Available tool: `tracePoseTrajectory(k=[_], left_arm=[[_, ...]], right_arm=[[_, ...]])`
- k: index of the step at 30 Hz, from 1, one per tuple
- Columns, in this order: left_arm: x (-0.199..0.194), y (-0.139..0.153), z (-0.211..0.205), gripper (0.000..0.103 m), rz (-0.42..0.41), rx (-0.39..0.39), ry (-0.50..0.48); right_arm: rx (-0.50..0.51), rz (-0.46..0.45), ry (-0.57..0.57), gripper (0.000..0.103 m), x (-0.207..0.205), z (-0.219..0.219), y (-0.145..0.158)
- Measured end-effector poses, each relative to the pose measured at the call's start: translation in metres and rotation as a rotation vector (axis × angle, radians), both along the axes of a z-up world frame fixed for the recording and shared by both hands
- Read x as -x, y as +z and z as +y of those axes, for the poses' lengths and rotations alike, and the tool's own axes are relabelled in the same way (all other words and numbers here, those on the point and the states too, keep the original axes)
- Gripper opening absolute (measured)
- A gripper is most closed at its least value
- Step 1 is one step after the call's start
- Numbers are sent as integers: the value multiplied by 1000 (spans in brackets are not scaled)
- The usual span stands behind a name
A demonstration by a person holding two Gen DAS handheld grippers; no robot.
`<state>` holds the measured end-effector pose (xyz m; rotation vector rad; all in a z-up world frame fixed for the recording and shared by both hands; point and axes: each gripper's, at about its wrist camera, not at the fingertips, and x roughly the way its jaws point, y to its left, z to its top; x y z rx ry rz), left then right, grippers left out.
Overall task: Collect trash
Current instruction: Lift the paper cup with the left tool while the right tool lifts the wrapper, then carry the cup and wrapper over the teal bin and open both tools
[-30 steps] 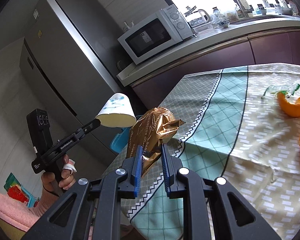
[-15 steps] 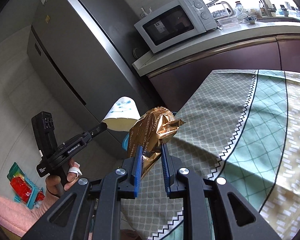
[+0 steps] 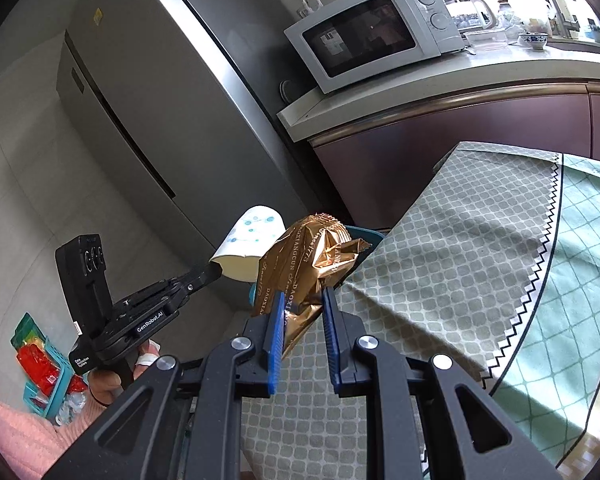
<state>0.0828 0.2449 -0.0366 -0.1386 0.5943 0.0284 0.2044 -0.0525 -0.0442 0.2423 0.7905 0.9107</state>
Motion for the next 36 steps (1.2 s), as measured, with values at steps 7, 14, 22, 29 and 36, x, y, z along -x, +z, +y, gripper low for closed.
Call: tracePoseTrajectory(k=[7,14,22,29,36], left_arm=[[-3,-4,3,3,17,-1,12],[-10,-11,9,3,39,-8,22],[-21,-18,12,3,66,-19,24],[-31,-28,11,3,95,-28,22],[-47,-43,11,3,146,-50,28]], right_arm=[[9,4,10,17,-9,15,1],[28,16,7,17,-20,28,-4],[58,26,11,17,-35,46,-9],[118,24,15,17,-48,67,-19],[188,28,12,18,-61,87,-31]])
